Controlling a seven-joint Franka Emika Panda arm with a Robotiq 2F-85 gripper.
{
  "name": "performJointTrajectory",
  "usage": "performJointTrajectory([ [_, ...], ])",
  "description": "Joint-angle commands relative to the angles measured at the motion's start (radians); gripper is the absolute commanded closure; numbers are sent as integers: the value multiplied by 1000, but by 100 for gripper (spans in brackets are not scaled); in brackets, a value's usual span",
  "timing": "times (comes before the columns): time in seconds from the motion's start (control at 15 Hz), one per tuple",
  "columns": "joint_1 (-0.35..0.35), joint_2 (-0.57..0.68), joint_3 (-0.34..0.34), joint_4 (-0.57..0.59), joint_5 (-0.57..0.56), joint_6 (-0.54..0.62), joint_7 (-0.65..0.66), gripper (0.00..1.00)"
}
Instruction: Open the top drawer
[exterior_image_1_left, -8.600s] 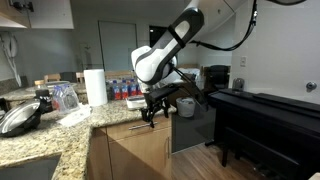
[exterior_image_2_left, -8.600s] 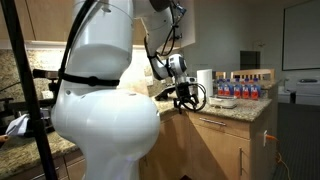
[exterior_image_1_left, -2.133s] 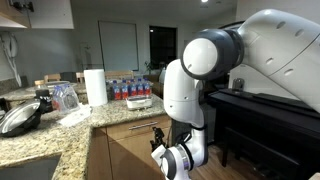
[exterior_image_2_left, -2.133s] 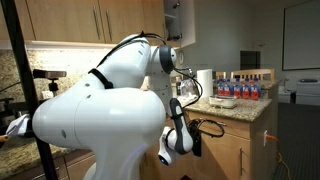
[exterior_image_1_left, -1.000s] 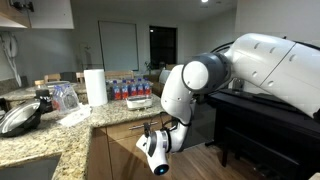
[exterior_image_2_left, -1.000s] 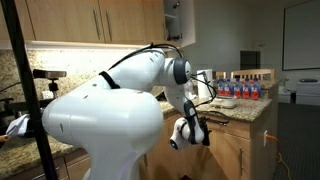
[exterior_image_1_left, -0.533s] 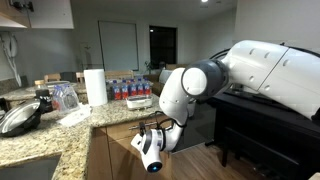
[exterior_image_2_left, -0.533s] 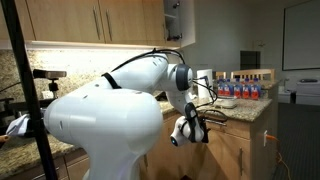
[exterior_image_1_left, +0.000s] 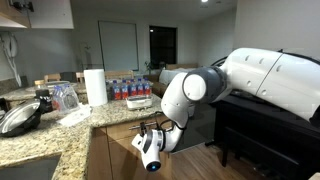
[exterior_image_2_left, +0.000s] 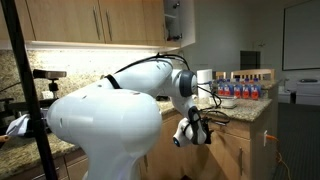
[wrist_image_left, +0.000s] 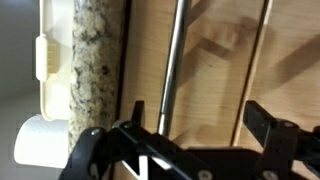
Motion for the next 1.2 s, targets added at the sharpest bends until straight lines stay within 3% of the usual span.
performJointTrajectory([
  [0.0, -30, -7, 23, -26, 2, 9, -36, 0],
  [0.07, -31, -6, 23, -29, -3, 4, -30, 2],
  [0.13, -32, -6, 24, -28, -4, 3, -28, 25],
  [0.33, -28, -9, 23, -19, -3, 1, -20, 36],
  [0.87, -18, -24, 8, -14, -3, 1, -10, 88],
  [1.13, -15, -35, 13, -36, -4, -6, -9, 93],
])
